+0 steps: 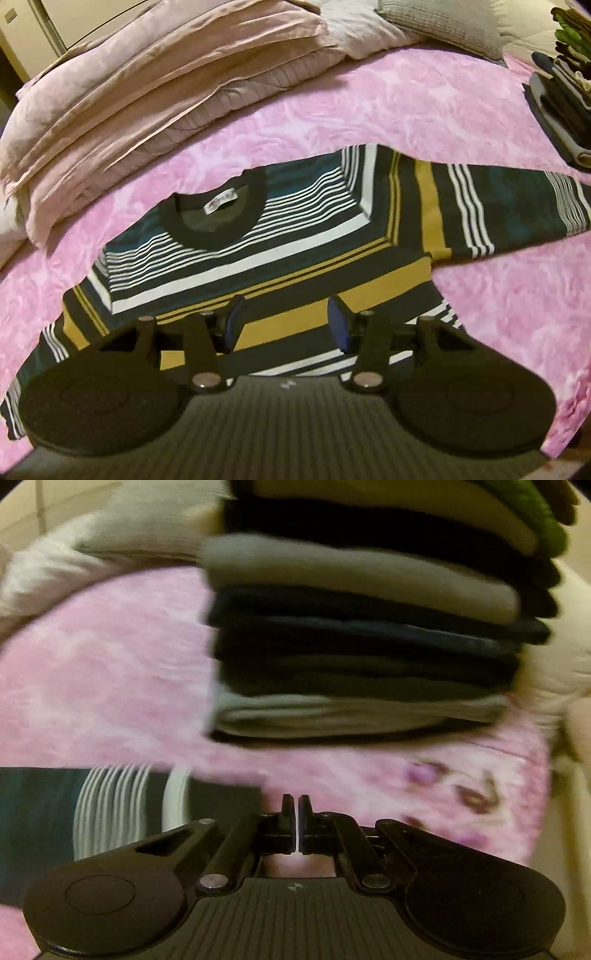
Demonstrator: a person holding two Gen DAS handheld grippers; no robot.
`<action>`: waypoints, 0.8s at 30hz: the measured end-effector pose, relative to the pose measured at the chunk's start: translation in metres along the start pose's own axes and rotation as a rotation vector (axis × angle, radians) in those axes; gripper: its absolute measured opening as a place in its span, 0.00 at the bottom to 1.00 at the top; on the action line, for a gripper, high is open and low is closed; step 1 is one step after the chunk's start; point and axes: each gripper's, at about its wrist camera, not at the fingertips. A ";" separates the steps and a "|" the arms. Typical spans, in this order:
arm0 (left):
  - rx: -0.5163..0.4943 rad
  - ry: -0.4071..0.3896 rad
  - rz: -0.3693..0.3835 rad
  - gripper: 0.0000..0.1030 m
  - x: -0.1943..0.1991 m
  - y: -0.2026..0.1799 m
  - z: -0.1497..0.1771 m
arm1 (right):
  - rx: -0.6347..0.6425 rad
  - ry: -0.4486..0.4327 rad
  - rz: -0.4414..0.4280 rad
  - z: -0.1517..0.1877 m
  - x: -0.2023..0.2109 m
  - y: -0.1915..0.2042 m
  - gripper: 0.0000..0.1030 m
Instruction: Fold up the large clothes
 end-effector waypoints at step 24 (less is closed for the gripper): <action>0.161 -0.050 0.013 0.60 0.093 0.204 0.140 | 0.093 0.001 -0.408 0.123 0.294 0.243 0.48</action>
Point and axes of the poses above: each gripper's, at about its wrist camera, not at the fingertips, and x roughly against the way its jaws point, y to its left, z to its underside, and after that the axes turned 2 degrees about z, right-handed
